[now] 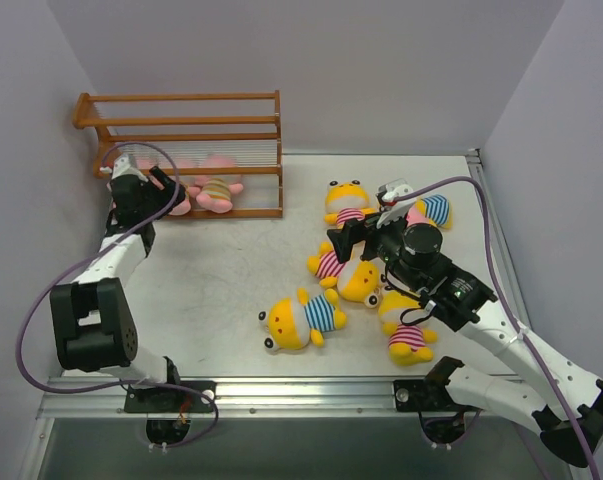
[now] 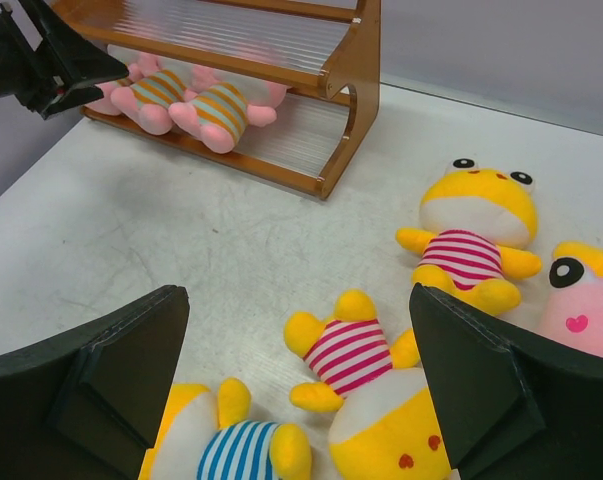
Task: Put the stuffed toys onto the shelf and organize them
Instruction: Place the stuffed toy onto shelf
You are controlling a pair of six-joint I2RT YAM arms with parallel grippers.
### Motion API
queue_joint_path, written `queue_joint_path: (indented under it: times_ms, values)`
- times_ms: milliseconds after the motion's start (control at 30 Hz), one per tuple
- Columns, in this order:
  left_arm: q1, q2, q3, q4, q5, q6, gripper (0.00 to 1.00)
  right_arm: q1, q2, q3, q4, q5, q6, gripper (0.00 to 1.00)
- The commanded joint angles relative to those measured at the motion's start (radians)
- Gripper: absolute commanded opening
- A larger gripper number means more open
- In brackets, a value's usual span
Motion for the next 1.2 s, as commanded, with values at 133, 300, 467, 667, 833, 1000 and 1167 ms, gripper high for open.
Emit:
queue_joint_path:
  times_ms: [133,300,467,667,833,1000,1167]
  values:
    - [-0.212,-0.016,0.084,-0.105,-0.194,0.206,0.81,-0.005,-0.03,0.013,0.017,-0.01,0.028,0.98]
    - [-0.299,0.039,0.108,-0.095,-0.26,0.244,0.8,-0.005,-0.03,0.021,0.002,-0.016,0.045,0.98]
    - [-0.302,0.073,0.105,-0.06,-0.312,0.226,0.8,-0.005,-0.028,0.019,-0.006,-0.024,0.052,0.98]
    - [-0.32,0.07,0.092,-0.051,-0.332,0.218,0.79,-0.004,-0.018,0.001,0.009,-0.054,0.072,0.97]
    - [-0.339,0.03,0.055,-0.065,-0.34,0.188,0.8,-0.005,-0.01,0.001,0.023,-0.073,0.08,0.97]
    - [-0.351,-0.031,0.038,-0.138,-0.339,0.172,0.81,-0.004,-0.016,-0.005,0.008,-0.061,0.075,0.97]
    - [-0.357,-0.101,0.026,-0.197,-0.334,0.166,0.83,-0.007,-0.03,-0.01,0.0,-0.036,0.077,0.97]
